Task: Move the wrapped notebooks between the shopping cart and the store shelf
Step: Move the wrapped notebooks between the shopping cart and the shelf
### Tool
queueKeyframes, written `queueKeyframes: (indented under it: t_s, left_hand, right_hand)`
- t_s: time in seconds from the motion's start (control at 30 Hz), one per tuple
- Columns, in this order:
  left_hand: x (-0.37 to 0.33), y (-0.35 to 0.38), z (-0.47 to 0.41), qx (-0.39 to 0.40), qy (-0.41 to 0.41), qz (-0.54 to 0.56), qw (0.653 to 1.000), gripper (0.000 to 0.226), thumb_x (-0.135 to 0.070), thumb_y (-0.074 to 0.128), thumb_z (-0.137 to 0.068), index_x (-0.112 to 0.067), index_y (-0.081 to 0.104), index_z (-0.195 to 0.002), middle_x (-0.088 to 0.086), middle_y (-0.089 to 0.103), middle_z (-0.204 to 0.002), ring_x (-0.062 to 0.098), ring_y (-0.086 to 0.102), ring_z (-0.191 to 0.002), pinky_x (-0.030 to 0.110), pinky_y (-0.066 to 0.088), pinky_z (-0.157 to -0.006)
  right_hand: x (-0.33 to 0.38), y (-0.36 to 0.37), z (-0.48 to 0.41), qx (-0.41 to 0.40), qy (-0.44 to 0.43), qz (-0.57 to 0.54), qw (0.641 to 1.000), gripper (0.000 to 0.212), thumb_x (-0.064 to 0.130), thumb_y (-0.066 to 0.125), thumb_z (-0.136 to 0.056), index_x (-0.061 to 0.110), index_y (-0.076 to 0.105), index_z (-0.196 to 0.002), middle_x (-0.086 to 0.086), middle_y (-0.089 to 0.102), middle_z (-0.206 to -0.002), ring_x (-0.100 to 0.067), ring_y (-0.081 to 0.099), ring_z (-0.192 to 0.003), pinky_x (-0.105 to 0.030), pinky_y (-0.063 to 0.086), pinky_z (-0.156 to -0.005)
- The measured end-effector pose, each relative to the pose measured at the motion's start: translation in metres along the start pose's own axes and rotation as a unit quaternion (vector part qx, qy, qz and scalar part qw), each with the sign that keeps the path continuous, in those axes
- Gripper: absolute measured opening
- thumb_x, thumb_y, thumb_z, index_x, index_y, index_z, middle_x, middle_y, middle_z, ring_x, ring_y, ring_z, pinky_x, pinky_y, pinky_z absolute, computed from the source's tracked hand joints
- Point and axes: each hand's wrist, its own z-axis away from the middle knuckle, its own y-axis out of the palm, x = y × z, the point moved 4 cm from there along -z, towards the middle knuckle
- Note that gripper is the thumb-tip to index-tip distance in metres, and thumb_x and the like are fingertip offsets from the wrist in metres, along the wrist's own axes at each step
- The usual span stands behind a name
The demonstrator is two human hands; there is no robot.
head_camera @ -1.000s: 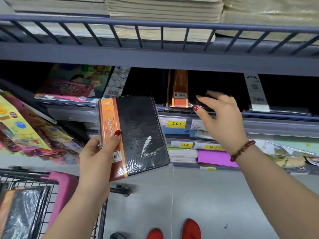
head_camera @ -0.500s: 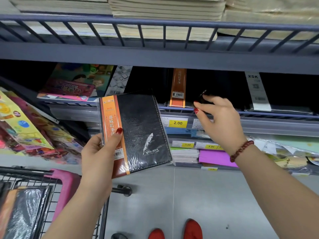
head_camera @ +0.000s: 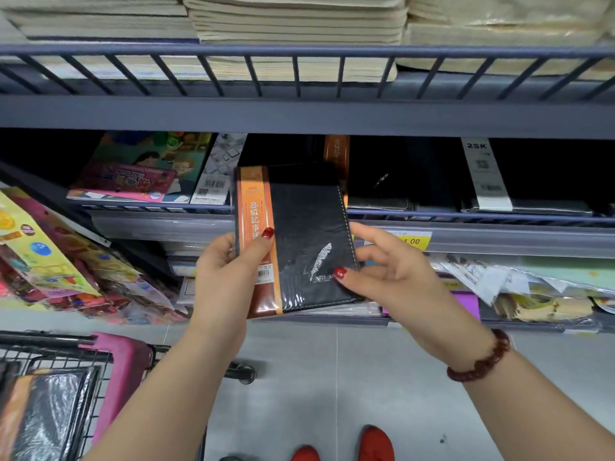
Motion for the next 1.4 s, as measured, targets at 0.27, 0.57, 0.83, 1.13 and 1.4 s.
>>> queueKeyframes:
  t_s: [0.27,0.57,0.83,1.13,1.4]
  left_hand:
    - [0.008,0.013,0.004,0.097,-0.016,0.035,0.995,0.080,-0.007,0.074,-0.059,-0.019,0.048,-0.133,0.002,0.060,-0.121,0.015,0.066,-0.102,0.026,0.052,-0.078]
    - [-0.007,0.040,-0.002,0.140,0.132,-0.075,0.978,0.054,0.008,0.073,-0.071,-0.026,0.060,-0.110,0.000,0.064,-0.121,0.003,0.060,-0.114,0.018,0.046,-0.098]
    - [-0.024,0.067,-0.062,0.101,0.197,-0.250,0.942,0.048,-0.006,0.074,-0.079,-0.002,0.058,-0.124,0.009,0.062,-0.125,0.016,0.061,-0.112,0.023,0.050,-0.095]
    - [-0.028,0.070,-0.074,0.080,0.250,-0.368,0.892,0.040,-0.016,0.077,-0.077,-0.006,0.068,-0.114,0.002,0.070,-0.111,0.011,0.064,-0.104,0.032,0.048,-0.100]
    - [-0.026,0.066,-0.066,0.068,0.242,-0.363,0.897,0.044,-0.015,0.079,-0.074,-0.008,0.067,-0.116,-0.001,0.067,-0.113,0.010,0.063,-0.104,0.028,0.047,-0.099]
  right_hand:
    - [-0.004,-0.033,0.004,-0.136,-0.016,-0.091,0.986,0.052,0.000,0.064,-0.082,0.022,0.056,-0.128,-0.001,0.070,-0.111,-0.012,0.068,-0.092,-0.022,0.054,-0.080]
    - [0.003,-0.052,-0.006,-0.143,-0.097,0.123,0.977,0.064,0.014,0.077,-0.071,0.021,0.054,-0.130,-0.002,0.046,-0.142,-0.003,0.044,-0.129,-0.031,0.041,-0.106]
    - [0.023,-0.064,-0.055,-0.199,-0.131,0.300,0.924,0.045,0.028,0.074,-0.078,0.024,0.063,-0.121,-0.002,0.063,-0.119,-0.010,0.056,-0.111,-0.019,0.039,-0.100]
    - [0.013,-0.075,-0.065,-0.166,-0.178,0.365,0.899,0.045,0.030,0.072,-0.079,0.020,0.062,-0.122,-0.001,0.065,-0.122,-0.011,0.050,-0.125,-0.017,0.032,-0.104]
    - [0.009,-0.077,-0.068,-0.168,-0.206,0.362,0.893,0.039,0.027,0.075,-0.077,0.015,0.068,-0.114,-0.006,0.071,-0.108,-0.024,0.059,-0.114,-0.039,0.046,-0.099]
